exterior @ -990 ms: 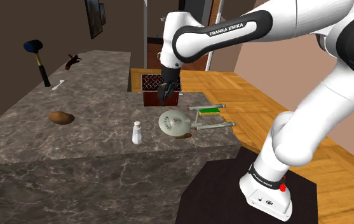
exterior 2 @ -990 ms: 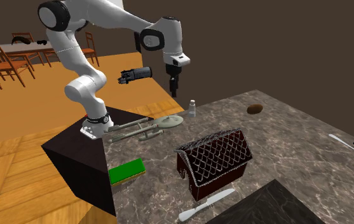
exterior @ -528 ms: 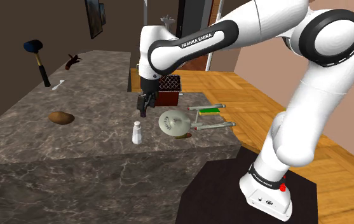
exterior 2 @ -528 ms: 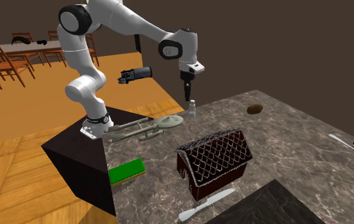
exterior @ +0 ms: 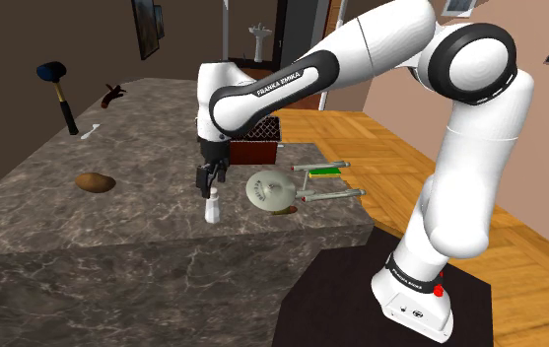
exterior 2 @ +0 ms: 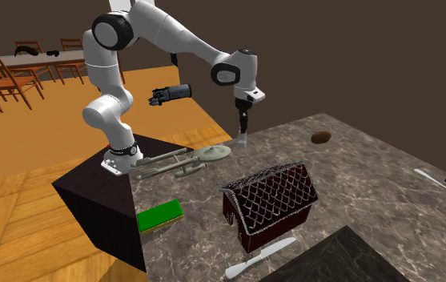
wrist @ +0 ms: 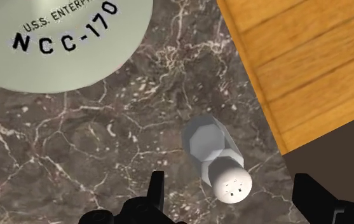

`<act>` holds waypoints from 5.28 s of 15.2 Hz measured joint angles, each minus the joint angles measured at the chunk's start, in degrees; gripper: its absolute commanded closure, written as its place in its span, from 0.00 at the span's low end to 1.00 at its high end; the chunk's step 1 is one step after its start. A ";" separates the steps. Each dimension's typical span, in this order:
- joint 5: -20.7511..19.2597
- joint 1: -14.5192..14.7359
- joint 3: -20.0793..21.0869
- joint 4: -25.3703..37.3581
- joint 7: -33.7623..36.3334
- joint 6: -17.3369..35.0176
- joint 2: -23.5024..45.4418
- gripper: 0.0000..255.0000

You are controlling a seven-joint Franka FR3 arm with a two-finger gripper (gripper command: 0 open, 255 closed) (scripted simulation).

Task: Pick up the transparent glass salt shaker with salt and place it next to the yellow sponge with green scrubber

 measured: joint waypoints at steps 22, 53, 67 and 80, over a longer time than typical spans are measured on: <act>-0.16 0.20 0.07 -1.11 0.21 2.35 1.19 1.00; 0.39 -0.13 0.09 15.08 1.03 -19.97 -5.03 1.00; 1.42 -6.75 -6.40 7.41 -12.16 -21.46 -13.20 1.00; 0.18 -15.04 -16.35 6.03 -29.95 -23.47 -15.26 1.00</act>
